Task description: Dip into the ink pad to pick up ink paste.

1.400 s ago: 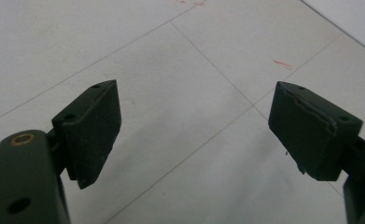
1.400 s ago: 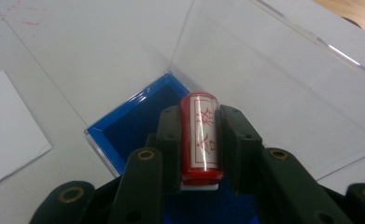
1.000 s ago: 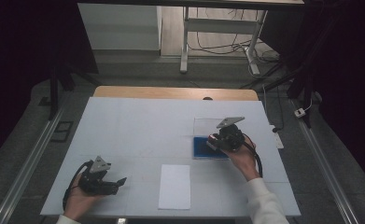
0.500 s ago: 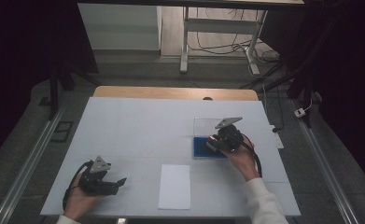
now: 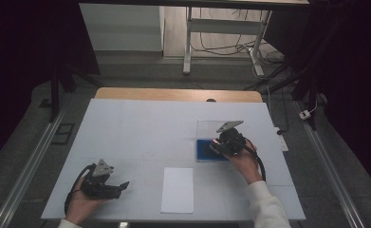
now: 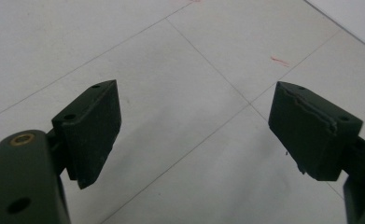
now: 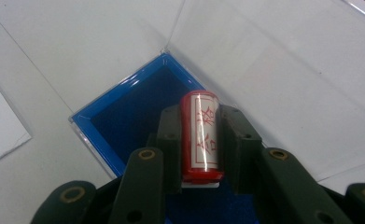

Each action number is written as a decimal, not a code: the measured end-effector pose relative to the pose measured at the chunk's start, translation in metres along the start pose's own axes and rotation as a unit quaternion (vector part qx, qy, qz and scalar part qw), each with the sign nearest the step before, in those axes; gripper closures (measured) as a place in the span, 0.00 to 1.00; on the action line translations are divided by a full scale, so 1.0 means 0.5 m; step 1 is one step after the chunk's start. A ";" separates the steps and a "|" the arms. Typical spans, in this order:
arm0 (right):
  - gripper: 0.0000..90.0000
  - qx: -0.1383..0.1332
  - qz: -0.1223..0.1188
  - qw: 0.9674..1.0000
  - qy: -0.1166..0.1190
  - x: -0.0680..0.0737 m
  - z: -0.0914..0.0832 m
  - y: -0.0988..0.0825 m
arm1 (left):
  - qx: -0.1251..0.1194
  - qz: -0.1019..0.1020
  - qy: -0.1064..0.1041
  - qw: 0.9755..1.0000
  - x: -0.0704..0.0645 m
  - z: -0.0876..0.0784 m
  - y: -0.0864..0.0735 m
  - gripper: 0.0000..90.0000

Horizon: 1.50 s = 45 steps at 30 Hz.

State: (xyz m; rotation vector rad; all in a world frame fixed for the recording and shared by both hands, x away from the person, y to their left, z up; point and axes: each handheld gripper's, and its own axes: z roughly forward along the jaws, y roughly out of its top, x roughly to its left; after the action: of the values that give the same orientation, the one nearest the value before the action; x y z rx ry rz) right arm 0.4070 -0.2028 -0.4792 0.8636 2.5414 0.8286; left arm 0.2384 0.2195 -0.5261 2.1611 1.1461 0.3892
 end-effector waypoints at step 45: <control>0.78 -0.065 0.008 0.998 0.020 -0.017 -0.048 -0.004 | -0.003 -0.001 -0.002 1.000 0.007 0.000 0.000 0.20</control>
State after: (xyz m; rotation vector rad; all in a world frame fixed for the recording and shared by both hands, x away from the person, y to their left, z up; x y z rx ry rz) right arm 0.4014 -0.2197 -0.4610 0.8361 2.4859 1.0142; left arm 0.2404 0.2223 -0.5264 2.1541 1.1439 0.3866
